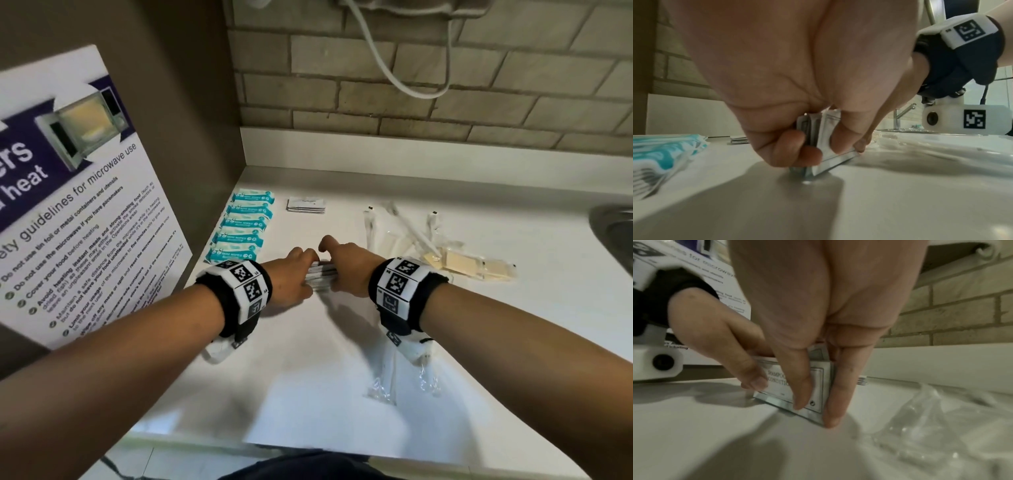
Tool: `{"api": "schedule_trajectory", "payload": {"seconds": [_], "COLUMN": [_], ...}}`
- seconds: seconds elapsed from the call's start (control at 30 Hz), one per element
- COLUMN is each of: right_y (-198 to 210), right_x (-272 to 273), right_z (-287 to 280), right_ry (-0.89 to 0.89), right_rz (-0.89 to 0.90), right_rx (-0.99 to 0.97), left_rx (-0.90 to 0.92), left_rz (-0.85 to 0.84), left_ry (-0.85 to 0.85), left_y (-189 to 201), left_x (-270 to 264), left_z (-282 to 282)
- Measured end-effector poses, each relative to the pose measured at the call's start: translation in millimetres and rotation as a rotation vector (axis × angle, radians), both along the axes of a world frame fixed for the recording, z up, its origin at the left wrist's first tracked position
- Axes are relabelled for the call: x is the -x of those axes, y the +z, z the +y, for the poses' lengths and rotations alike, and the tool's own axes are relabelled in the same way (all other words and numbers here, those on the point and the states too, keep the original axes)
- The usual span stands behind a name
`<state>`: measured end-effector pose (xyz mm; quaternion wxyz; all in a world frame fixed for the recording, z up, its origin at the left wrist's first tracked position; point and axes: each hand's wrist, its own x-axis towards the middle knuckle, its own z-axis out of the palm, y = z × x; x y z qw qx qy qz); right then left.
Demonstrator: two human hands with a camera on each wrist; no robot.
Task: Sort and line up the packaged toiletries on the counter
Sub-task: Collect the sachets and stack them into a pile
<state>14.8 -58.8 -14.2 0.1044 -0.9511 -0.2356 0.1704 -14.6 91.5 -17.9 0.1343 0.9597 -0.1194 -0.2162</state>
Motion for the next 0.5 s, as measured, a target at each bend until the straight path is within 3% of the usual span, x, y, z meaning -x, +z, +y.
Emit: {"api": "schedule_trajectory", "payload": {"seconds": [0.27, 0.5], "right_y": [3, -13], "right_x": [-1, 3], "right_z": [6, 14], "right_ry": [0.075, -0.032], "right_rz": [-0.133, -0.034], "right_rx": [0.289, 0.228], "left_rx": [-0.031, -0.066], "left_rz": [-0.048, -0.009], "left_ry": [-0.009, 0.020], "left_y": [1, -4], "left_x": [-8, -9], "left_z": [4, -11]}}
